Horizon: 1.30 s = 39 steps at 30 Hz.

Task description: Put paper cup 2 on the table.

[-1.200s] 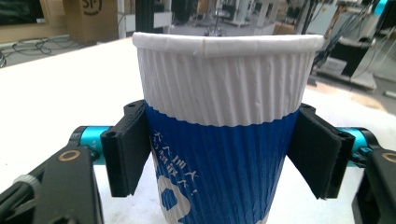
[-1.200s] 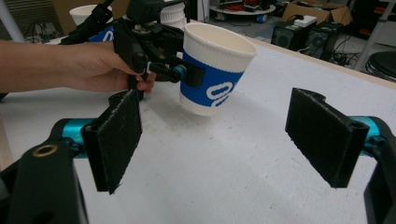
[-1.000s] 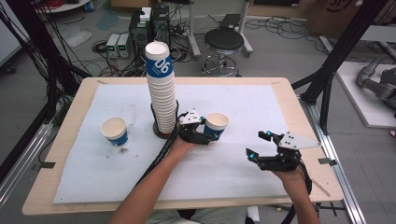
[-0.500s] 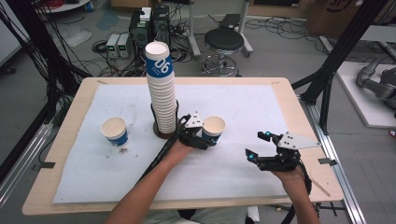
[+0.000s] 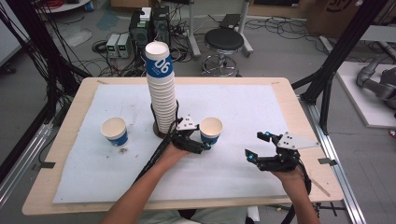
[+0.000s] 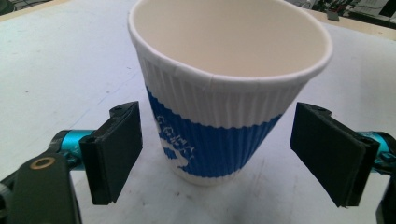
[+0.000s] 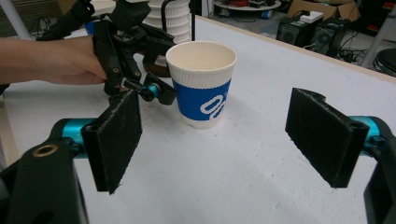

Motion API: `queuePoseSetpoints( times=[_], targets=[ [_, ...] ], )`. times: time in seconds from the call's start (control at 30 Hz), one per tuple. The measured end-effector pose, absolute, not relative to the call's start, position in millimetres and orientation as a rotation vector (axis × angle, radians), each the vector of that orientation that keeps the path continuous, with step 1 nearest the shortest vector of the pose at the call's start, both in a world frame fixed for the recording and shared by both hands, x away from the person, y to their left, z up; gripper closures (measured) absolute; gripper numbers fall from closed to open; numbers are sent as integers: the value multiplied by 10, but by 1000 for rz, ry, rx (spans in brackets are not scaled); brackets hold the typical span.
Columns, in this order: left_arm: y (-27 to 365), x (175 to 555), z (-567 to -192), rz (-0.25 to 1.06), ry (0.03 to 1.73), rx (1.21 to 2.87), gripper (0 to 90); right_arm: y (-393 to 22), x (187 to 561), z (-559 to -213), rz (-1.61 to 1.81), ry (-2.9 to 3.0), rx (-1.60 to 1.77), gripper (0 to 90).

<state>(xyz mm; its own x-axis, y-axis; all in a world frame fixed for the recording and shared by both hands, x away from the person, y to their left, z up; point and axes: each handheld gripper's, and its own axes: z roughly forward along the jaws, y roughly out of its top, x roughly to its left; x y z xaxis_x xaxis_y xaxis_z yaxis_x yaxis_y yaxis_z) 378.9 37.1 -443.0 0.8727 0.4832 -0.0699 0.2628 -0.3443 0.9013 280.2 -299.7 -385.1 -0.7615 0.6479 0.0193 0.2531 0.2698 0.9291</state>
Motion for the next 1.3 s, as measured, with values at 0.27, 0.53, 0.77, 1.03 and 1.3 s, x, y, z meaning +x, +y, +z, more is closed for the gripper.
queuePoseSetpoints(
  times=[0.27,0.53,0.77,1.03,1.3],
  targets=[
    [773,3564,-4197,298,529,1802,170,-3020,2786,-3840,1488,2162,826,192],
    [1226,3326,-4046,322,534,1681,170,-3041,2776,-3865,1461,2149,843,192],
    [1623,3134,-3981,371,545,1590,170,-3046,2782,-3885,1439,2141,846,192],
    [1884,3055,-3980,429,574,1551,170,-3053,2758,-3873,1437,2124,837,191],
    [2034,2926,-3962,449,575,1520,173,-3043,2690,-3850,1449,2106,829,191]
  ],
)
